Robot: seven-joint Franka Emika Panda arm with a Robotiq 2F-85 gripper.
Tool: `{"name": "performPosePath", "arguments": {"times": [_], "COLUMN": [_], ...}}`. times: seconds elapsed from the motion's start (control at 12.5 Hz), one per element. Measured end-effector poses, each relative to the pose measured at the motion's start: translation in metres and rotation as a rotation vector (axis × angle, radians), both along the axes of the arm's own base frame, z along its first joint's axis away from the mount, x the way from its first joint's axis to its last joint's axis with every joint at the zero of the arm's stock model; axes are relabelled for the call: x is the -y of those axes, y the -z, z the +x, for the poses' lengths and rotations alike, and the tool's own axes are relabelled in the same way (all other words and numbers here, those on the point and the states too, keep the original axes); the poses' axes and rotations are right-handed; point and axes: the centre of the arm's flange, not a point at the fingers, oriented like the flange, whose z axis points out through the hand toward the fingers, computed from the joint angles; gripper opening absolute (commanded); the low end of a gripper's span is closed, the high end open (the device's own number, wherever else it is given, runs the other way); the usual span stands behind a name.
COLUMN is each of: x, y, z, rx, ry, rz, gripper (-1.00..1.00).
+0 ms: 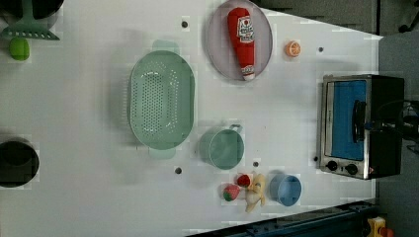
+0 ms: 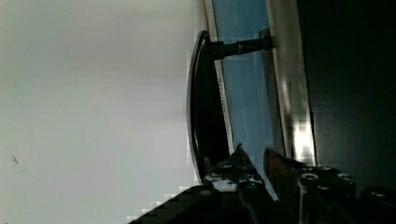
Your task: Flap open oven.
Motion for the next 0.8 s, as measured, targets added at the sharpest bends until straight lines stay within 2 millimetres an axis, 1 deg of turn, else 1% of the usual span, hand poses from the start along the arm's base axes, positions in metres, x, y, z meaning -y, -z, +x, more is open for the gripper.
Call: {"name": "performPosePath", "arguments": {"times": [0.24,0.48,0.64,0.8], "x": [-0.002,-0.008,-0.016,-0.033], "y": [0.009,0.013,0.015,0.019], "z": [0.002,0.005,0.007,0.011], "rx": [0.001,0.008,-0.003,-0.026], "ry": [-0.006,-0.032,-0.061,-0.143], "rz": [-0.004,-0.017,-0.024,-0.078], "gripper": [-0.65,-0.65,-0.65,-0.65]}}
